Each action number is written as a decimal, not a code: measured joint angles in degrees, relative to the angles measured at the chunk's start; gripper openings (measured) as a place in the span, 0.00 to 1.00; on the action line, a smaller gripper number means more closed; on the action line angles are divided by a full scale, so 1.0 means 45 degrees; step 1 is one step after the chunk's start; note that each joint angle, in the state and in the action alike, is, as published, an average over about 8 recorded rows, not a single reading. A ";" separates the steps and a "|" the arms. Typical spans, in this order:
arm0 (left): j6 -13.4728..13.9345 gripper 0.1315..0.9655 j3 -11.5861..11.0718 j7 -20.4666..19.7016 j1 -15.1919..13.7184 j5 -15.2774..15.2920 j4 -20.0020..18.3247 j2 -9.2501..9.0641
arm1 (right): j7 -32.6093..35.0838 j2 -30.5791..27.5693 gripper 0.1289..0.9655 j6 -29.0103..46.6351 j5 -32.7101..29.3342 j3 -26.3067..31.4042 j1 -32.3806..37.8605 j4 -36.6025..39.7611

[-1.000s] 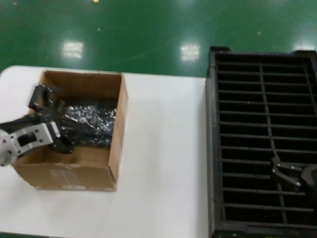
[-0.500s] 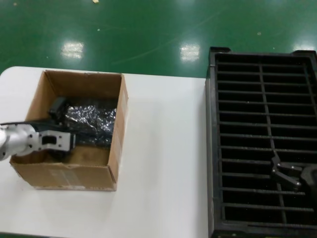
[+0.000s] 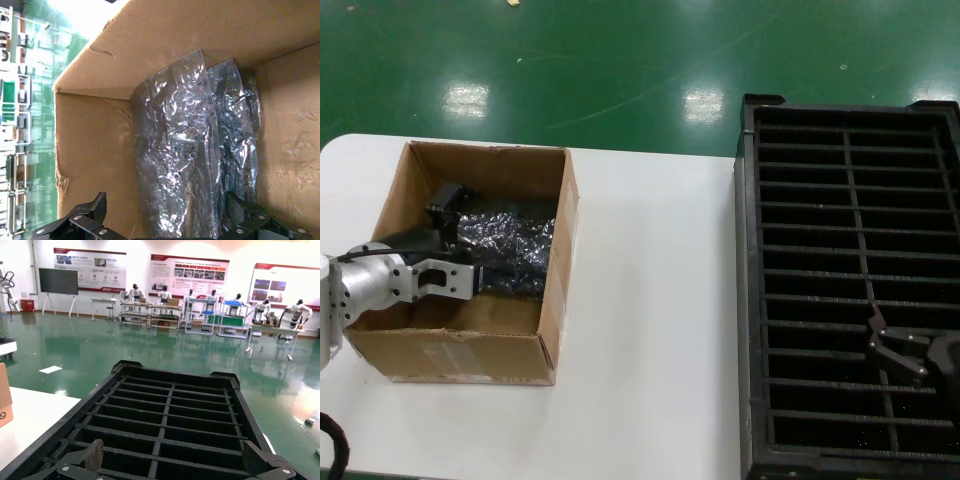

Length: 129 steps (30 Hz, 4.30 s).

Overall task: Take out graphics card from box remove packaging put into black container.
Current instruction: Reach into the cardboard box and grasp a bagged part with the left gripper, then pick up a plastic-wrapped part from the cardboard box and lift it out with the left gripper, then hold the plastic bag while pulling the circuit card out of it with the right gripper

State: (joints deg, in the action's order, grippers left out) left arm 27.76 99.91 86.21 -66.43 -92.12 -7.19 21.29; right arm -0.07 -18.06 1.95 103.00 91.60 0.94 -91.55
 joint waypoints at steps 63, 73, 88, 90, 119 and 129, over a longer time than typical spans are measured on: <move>-0.1215 0.01 0.0403 -0.6239 0.4313 0.2655 -1.0175 0.2100 | 0.0000 0.0000 1.00 0.0000 -0.0001 0.0000 0.0000 0.0000; -0.0739 0.01 -0.0997 -1.0997 0.6503 0.6305 -1.5558 0.2842 | 0.0000 0.0000 1.00 0.0000 -0.0001 0.0000 0.0000 0.0000; 0.1522 0.01 -0.3072 -1.5454 0.9860 1.0193 -2.2353 0.1871 | 0.0000 0.0000 1.00 0.0000 -0.0001 0.0000 0.0000 0.0000; 0.1797 0.01 -0.3200 -1.5944 1.0229 1.0483 -2.2888 0.1585 | 0.0000 0.0000 1.00 0.0000 -0.0001 0.0000 0.0000 0.0000; 0.1093 0.01 -0.3188 -1.7095 1.3056 0.8961 -2.4108 0.1529 | 0.0289 0.0390 1.00 0.0194 -0.0060 -0.0180 -0.0044 -0.0075; 0.1093 0.01 -0.3188 -1.7094 1.3056 0.8961 -2.4108 0.1529 | 0.1667 0.2231 1.00 0.0922 -0.0033 -0.0748 0.0048 -0.0658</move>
State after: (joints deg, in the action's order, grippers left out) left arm 32.67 85.56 9.28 -7.68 -51.80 -115.68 28.17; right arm 7.44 -8.02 6.09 102.85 88.23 1.15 -94.52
